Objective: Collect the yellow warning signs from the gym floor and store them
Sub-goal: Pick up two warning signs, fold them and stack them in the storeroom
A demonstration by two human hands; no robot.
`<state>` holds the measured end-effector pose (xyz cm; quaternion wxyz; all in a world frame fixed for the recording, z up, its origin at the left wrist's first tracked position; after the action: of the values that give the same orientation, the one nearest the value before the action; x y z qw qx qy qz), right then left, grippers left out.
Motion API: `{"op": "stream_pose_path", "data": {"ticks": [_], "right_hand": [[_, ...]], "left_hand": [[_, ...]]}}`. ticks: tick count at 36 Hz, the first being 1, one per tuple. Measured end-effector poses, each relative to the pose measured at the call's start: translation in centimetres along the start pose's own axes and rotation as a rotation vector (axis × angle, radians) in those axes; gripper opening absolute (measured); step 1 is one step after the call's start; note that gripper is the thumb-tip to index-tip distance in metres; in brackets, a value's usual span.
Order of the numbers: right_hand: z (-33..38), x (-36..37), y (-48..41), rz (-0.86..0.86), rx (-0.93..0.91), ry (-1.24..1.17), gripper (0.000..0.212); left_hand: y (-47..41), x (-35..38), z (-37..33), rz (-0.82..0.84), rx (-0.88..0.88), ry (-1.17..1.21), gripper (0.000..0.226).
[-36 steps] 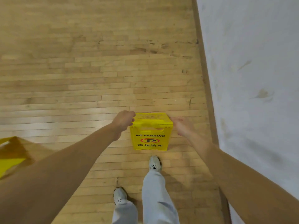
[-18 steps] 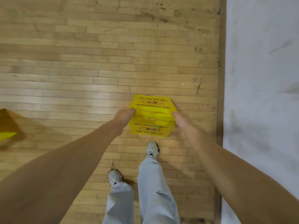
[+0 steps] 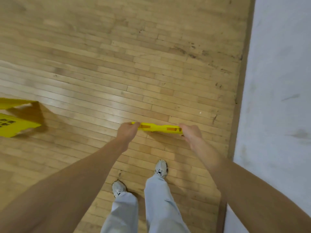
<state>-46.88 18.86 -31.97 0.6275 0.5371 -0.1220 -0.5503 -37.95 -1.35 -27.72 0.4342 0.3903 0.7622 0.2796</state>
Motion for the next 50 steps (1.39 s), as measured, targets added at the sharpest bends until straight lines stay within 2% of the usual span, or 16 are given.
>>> {"op": "stream_pose_path", "data": {"ticks": [4,8,16,21,25,31,37,40,43,50], "right_hand": [[2.3,2.4,4.0,0.029,-0.077,0.062,0.057],[4.9,5.5,9.4,0.039,-0.205,0.136,0.053],[8.4,14.8,21.1,0.05,-0.529,0.443,0.071],[9.2,20.9,27.9,0.052,-0.706,0.458,0.059],[9.4,26.3,33.8,0.063,-0.796,0.48,0.063],[9.8,34.0,40.6,0.157,-0.877,0.449,0.064],[10.4,41.8,45.8,0.256,-0.951,0.466,0.062],[10.9,44.9,47.9,0.319,-0.982,0.485,0.062],[11.8,48.0,49.4,0.367,-1.0,0.485,0.067],[14.2,56.5,49.2,0.435,-0.979,0.416,0.063]], "left_hand": [[1.7,-5.2,0.5,-0.079,0.068,0.081,0.023],[3.3,-11.2,1.9,-0.172,0.104,0.147,0.025],[5.6,-24.7,8.5,-0.372,0.166,0.236,0.047],[7.2,-32.7,12.9,-0.471,0.2,0.284,0.045],[8.5,-39.9,16.3,-0.521,0.19,0.307,0.042],[10.2,-48.3,22.0,-0.618,0.139,0.389,0.048],[12.2,-55.2,26.6,-0.74,0.098,0.484,0.042],[12.7,-58.2,28.0,-0.792,0.079,0.506,0.038],[12.3,-61.2,29.0,-0.85,0.061,0.502,0.046],[7.7,-67.9,29.7,-0.888,-0.019,0.495,0.041]]}}
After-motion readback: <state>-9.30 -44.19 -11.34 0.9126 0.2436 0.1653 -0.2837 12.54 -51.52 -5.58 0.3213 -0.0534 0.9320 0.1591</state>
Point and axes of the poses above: each hand's wrist, its own y-axis away from the middle knuckle, its own x-axis out of the palm, z = x × y, the point moved 2 cm from there along -y, towards the middle knuckle, and after that the axes turned 3 degrees about -z, right-handed, at the moved point
